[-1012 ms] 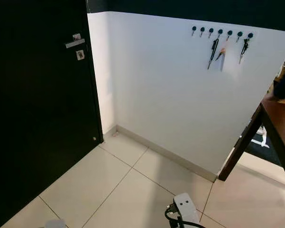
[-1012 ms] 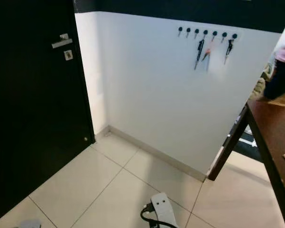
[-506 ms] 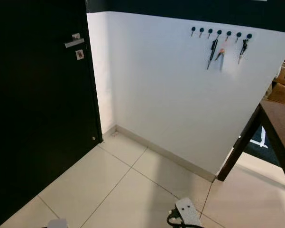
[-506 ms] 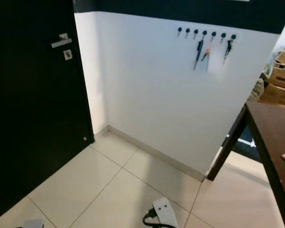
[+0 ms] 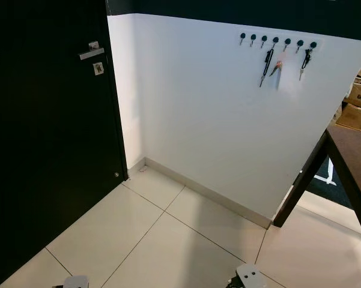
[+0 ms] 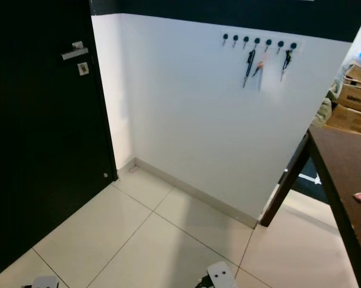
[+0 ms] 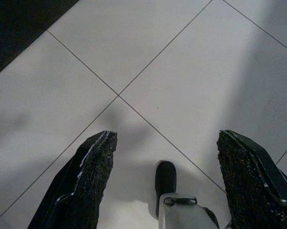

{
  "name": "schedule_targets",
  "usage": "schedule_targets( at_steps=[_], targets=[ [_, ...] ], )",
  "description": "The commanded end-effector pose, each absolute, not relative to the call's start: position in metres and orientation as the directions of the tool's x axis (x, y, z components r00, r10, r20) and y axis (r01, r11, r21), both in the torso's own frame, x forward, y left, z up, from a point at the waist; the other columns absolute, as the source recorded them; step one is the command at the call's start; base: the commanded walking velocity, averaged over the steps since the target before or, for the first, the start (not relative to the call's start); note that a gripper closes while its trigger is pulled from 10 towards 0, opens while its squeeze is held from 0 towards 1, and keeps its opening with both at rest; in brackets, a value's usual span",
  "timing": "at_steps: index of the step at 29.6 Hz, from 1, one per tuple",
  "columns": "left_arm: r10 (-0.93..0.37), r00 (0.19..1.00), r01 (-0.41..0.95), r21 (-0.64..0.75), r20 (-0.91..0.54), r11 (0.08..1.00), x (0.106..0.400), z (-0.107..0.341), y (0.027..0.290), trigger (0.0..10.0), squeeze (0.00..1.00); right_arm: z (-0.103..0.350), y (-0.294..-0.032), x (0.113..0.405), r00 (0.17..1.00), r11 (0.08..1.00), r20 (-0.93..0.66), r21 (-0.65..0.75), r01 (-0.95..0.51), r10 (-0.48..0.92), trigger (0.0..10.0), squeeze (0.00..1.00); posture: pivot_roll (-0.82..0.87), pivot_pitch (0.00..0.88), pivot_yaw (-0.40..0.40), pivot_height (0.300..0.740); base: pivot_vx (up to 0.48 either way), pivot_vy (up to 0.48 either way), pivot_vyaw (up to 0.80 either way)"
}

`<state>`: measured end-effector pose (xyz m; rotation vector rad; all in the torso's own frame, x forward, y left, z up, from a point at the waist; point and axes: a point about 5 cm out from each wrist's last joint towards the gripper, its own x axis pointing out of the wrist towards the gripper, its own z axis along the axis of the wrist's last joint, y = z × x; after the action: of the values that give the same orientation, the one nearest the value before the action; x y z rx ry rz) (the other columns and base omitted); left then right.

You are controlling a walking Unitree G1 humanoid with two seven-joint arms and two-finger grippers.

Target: Hang keys on a hook

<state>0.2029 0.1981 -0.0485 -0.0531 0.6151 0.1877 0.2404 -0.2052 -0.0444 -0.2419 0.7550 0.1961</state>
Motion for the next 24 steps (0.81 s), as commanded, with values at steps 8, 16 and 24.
schedule_targets(
  at_steps=[8, 16, 24],
  targets=[
    [0.169, 0.789, -0.202, 0.011, -0.59, 0.979, 0.197, -0.053, 0.203, 10.0, 0.0, -0.05, -0.201, 0.234, 0.696, 0.959, -0.713, -0.134, -0.251, 0.083, 10.0, 0.0, -0.16, 0.044, 0.066, 0.74, 0.0, 0.0, 0.0],
    [0.169, 0.79, -0.201, 0.011, -0.59, 0.98, 0.197, -0.054, 0.203, 10.0, 0.0, -0.056, -0.198, 0.225, 0.696, 0.963, -0.713, -0.121, -0.242, 0.085, 10.0, 0.0, -0.16, 0.046, 0.068, 0.74, 0.0, 0.0, 0.0],
    [0.173, 0.79, -0.206, 0.012, -0.588, 0.979, 0.197, -0.054, 0.203, 10.0, 0.0, -0.051, -0.192, 0.234, 0.707, 0.963, -0.701, -0.117, -0.244, 0.094, 10.0, 0.0, -0.16, 0.046, 0.068, 0.74, 0.0, 0.0, 0.0]
  ],
)
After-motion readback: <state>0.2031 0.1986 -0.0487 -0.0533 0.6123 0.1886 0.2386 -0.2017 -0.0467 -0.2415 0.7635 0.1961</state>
